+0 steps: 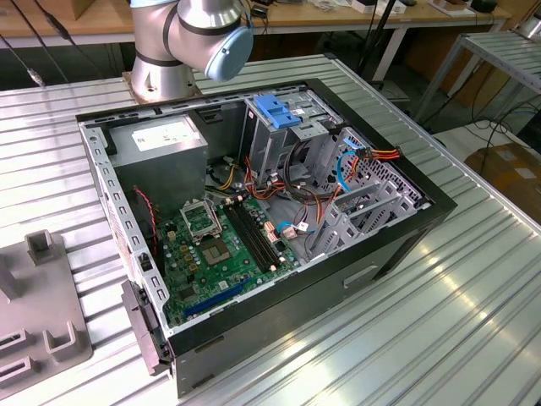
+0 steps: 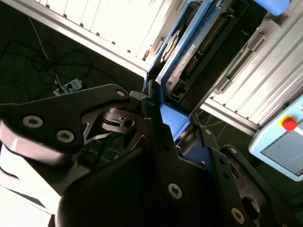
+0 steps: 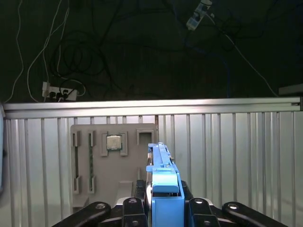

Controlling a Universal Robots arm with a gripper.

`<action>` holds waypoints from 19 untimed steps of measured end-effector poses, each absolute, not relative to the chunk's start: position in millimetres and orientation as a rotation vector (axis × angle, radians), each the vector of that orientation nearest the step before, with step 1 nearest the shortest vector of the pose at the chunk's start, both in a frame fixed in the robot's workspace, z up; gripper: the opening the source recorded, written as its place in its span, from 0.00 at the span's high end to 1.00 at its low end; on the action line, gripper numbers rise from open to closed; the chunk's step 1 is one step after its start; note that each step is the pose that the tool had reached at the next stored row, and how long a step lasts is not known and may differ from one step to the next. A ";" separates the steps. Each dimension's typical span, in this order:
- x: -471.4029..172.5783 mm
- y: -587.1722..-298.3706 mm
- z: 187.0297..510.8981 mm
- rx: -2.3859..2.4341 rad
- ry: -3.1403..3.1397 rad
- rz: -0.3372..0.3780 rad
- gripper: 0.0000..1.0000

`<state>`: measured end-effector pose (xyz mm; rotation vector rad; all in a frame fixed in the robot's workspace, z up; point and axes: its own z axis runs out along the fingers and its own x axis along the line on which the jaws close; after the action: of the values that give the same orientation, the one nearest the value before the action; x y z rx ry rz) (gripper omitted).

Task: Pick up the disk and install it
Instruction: 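Pick up the disk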

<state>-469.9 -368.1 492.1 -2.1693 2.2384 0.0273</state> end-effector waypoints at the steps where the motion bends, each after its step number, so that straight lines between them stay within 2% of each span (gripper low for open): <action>1: -469.8 -368.1 495.0 -2.169 2.238 0.028 0.63; 19: -445.7 -368.1 501.4 -2.169 2.238 0.029 0.63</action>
<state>-445.7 -368.1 501.4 -2.1690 2.2381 0.0289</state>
